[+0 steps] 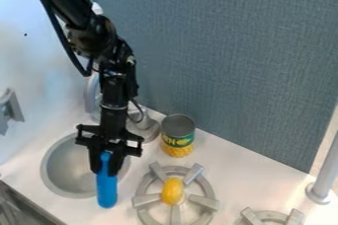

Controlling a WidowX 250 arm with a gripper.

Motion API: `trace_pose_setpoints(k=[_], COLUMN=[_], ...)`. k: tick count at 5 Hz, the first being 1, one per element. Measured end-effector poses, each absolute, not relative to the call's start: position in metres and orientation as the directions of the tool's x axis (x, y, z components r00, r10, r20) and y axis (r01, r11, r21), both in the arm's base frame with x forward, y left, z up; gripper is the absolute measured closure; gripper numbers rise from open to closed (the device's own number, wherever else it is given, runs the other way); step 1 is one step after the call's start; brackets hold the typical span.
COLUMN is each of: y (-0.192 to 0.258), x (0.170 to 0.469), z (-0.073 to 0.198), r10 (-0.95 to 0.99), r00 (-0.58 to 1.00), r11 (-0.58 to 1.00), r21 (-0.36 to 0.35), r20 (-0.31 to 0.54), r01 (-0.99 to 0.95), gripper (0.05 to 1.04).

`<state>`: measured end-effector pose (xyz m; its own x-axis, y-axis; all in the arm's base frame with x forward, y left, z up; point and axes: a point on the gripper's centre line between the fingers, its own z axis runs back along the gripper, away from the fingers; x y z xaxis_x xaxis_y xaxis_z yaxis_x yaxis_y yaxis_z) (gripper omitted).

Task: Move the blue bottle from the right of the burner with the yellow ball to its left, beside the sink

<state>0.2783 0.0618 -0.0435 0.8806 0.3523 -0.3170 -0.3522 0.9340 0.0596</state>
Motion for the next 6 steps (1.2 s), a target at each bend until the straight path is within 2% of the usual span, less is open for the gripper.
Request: trace_pose_setpoints(k=[1,2,3,5,6], y=[0.057,0.054,0.054,0.055,0.060], x=[0.277,0.273,0.273,0.273,0.281], z=[-0.043,-0.049,-0.049,-0.039,-0.014], r10=[0.333,0.322,0.325,0.326,0.344], r00=[0.885,0.880,0.881,0.894,0.909], r11=[0.939,0.941,0.940,0.940,0.936], r21=[0.027,0.011,0.012,0.003,0.015], r20=[-0.325,-0.349,-0.344,-0.306,-0.234], r01=[-0.343,-0.339,-0.342,-0.342,-0.351], gripper=[0.626,0.313,0.082,0.083,0.083])
